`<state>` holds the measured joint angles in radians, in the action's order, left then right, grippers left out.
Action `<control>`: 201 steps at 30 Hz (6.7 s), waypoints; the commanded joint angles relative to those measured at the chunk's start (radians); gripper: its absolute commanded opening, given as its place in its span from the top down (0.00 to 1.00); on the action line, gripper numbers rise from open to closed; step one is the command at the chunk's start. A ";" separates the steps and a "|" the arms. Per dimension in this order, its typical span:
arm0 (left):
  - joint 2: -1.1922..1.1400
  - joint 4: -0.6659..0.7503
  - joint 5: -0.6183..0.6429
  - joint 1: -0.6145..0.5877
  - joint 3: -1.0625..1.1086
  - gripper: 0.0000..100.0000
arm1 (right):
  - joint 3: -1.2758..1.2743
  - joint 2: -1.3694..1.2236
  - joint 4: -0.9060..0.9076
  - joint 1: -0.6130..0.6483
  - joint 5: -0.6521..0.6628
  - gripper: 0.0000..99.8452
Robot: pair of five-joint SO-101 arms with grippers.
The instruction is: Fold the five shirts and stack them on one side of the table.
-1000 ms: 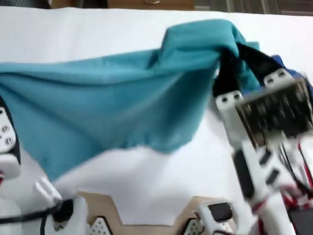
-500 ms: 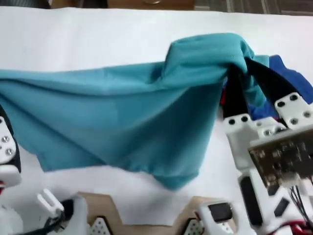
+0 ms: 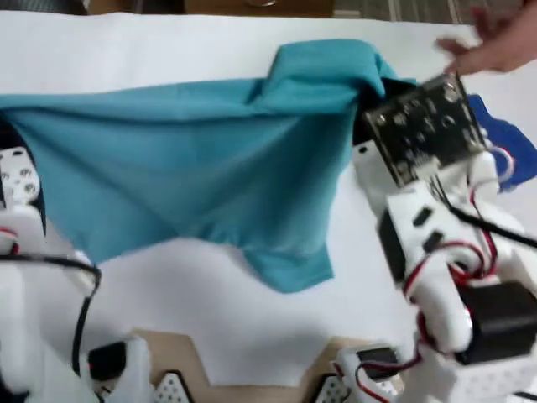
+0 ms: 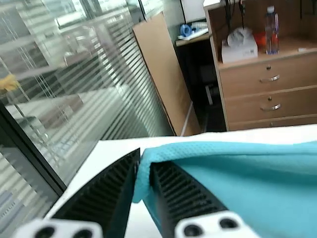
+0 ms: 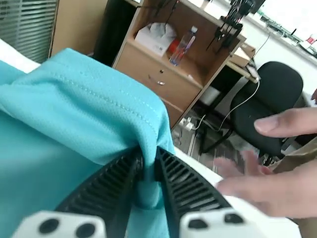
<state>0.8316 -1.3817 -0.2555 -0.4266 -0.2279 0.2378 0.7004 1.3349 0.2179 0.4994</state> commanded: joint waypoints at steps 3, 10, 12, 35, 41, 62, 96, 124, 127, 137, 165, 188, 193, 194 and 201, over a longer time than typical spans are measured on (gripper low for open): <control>-0.002 0.117 -0.014 -0.002 0.143 0.98 | -0.129 -0.004 -0.117 0.002 0.005 0.98; -0.002 0.299 -0.017 -0.002 0.381 0.98 | -0.400 -0.005 -0.367 0.001 0.006 0.98; -0.002 0.364 -0.021 -0.002 0.456 0.98 | -0.483 -0.005 -0.453 0.001 0.006 0.98; -0.098 0.878 -0.149 0.031 0.941 0.98 | -0.489 -0.527 -0.763 -0.007 0.005 0.98; -0.256 0.884 -0.147 -0.014 0.862 0.98 | -0.261 -0.673 -0.737 -0.062 0.006 0.98; -0.470 0.852 -0.226 -0.072 0.831 0.98 | -0.158 -0.918 -0.539 -0.039 0.143 0.98; -0.473 0.821 -0.226 -0.083 0.869 0.98 | 0.250 -1.253 -0.596 0.136 -0.026 0.76; -0.470 0.807 -0.227 -0.081 0.860 0.98 | 1.092 -1.995 -0.334 0.157 -0.026 0.95; -0.470 0.807 -0.227 -0.081 0.860 0.98 | 1.100 -1.986 -0.311 0.140 -0.025 0.97; -0.470 0.809 -0.229 -0.083 0.860 0.98 | 1.344 -1.877 0.019 0.105 -0.025 0.98; -0.471 0.802 -0.226 -0.057 0.812 0.98 | 1.435 -1.936 0.414 0.015 0.009 0.84; -0.473 0.807 -0.227 -0.061 0.816 0.98 | 1.425 -1.966 0.378 0.116 -0.020 0.69; -0.473 0.807 -0.227 -0.060 0.816 0.98 | 1.424 -1.966 0.364 0.067 -0.018 0.69; -0.473 0.807 -0.227 -0.058 0.816 0.98 | 1.424 -1.966 0.364 0.061 -0.018 0.69; -0.471 0.802 -0.227 -0.058 0.812 0.98 | 1.425 -1.995 0.348 0.077 -0.018 0.69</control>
<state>0.3468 -0.5762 -0.4795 -0.4879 0.6375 1.6310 -1.2912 1.7047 0.2915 0.4826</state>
